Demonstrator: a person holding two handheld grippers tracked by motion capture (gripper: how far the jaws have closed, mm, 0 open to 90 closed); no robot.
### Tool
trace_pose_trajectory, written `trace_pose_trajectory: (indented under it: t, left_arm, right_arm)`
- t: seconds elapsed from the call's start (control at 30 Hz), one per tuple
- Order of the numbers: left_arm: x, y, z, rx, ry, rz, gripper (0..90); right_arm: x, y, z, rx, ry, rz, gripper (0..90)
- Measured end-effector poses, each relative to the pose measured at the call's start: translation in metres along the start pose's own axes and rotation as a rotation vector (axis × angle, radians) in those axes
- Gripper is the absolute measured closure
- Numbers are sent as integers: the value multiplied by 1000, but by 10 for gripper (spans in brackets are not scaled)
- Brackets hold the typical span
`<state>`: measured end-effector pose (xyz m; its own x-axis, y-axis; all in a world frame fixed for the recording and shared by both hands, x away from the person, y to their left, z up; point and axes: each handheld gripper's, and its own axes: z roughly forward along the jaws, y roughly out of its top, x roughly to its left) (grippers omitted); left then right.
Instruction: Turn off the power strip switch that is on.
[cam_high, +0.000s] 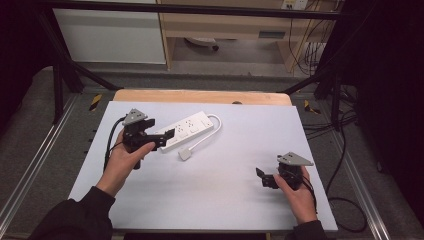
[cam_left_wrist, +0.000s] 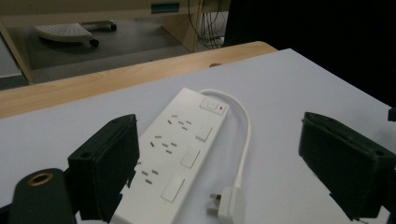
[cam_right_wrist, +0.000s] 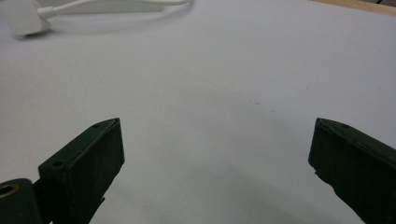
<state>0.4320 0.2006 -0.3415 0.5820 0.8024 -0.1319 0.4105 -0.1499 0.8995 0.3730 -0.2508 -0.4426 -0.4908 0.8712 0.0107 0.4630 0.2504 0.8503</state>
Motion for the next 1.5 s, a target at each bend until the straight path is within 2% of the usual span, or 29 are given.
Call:
trace_pose_trajectory:
  t: [0.23,0.43,0.5,0.93,1.3,1.5]
  left_arm:
    - [5,21,14,-28,4,2,116]
    - [6,29,24,-28,10,14,63]
    - [5,31,27,-36,8,7,58]
    - [3,35,55,-30,16,11,57]
    - [5,36,75,-21,48,10,69]
    - [7,33,85,-8,50,-5,69]
  right_arm:
    - [3,1,1,1,7,-17,37]
    - [2,1,0,-3,8,-17,37]
    - [3,1,0,-5,10,-14,37]
    - [2,1,0,-10,16,-17,37]
    - [3,2,-1,-7,18,-28,40]
    - [3,2,-1,-8,18,-27,40]
